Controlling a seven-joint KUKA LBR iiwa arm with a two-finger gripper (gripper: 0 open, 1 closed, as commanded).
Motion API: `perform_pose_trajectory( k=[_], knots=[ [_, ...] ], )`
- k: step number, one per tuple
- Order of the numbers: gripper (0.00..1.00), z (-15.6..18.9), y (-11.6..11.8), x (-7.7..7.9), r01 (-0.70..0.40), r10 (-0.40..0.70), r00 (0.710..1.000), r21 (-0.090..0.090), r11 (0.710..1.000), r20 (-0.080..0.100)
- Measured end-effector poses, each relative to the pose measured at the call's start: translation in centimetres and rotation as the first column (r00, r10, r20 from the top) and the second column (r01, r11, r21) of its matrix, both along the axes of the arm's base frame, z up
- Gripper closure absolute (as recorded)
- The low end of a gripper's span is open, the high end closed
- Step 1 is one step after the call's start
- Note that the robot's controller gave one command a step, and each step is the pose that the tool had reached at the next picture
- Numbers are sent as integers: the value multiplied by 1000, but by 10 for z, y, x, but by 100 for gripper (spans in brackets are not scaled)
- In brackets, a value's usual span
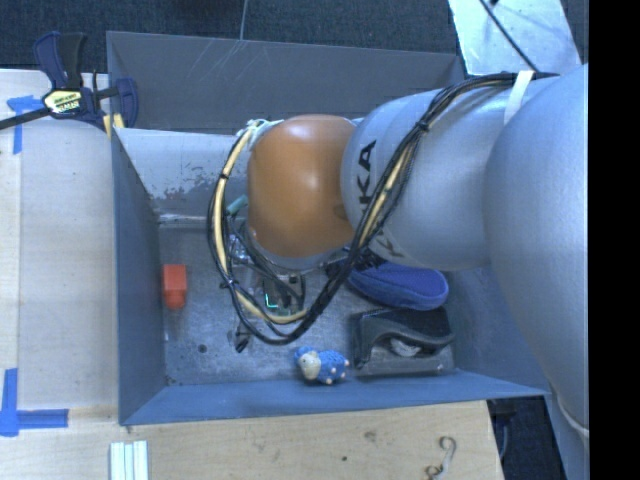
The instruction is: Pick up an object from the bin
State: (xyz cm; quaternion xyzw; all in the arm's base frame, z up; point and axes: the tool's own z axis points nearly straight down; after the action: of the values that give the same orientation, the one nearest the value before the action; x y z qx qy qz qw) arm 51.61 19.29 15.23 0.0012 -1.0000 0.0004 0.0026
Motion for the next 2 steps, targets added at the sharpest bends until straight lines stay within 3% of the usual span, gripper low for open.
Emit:
perform_pose_trajectory(
  k=[1, 2],
  knots=[
    [0, -65, 52, 87, -57, 57, 998, 2, 998, 8],
    [100, -61, 51, 87, -54, 54, 999, 2, 999, 9]
  ],
)
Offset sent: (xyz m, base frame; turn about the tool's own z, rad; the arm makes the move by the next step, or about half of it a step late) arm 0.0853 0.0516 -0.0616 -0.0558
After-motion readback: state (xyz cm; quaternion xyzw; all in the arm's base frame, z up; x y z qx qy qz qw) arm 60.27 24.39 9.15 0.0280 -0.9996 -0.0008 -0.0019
